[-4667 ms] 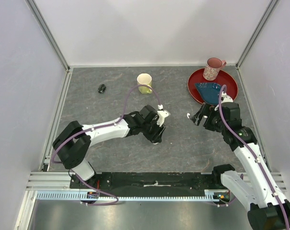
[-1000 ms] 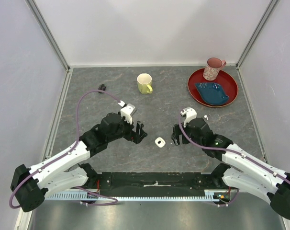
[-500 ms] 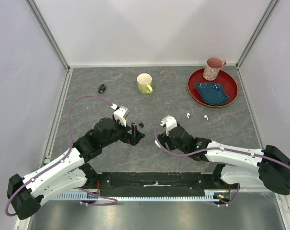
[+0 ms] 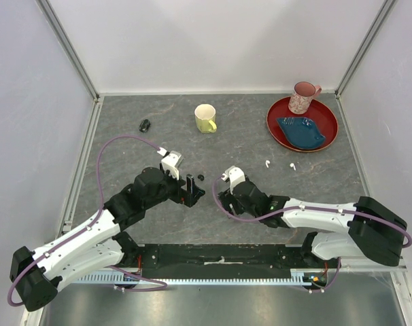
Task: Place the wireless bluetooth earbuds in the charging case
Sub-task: Pick up the charging case at the center of the board.
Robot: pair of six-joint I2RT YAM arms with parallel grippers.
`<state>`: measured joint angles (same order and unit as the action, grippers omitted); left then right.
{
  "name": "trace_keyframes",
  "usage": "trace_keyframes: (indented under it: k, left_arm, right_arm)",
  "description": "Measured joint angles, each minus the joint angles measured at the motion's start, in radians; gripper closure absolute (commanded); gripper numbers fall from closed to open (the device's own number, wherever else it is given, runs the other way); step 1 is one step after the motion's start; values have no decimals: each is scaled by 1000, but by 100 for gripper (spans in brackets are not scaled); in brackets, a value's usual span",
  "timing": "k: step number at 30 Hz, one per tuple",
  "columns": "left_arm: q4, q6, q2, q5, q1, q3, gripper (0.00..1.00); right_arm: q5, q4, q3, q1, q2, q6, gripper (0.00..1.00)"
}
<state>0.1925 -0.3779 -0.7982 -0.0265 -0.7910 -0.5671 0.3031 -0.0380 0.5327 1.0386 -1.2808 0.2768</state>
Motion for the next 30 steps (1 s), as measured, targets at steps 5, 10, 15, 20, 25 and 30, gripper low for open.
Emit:
trace_keyframes:
  k: [5, 10, 15, 20, 25, 30]
  left_arm:
    - [0, 0, 0, 0, 0, 0, 4]
    - [0, 0, -7, 0, 0, 0, 4]
    - [0, -1, -8, 0, 0, 0, 4]
    - [0, -2, -8, 0, 0, 0, 4]
    - [0, -2, -14, -1, 0, 0, 4]
    - [0, -2, -23, -1, 0, 0, 4]
  right_arm:
    - [-18, -25, -2, 0, -20, 0, 22]
    - [-33, -32, -2, 0, -66, 0, 23]
    - [-42, -32, -1, 0, -103, -1, 30]
    - [-48, -33, -1, 0, -117, -1, 30]
    - [-51, -36, -1, 0, -128, -2, 25]
    - [-52, -55, -1, 0, -140, -7, 26]
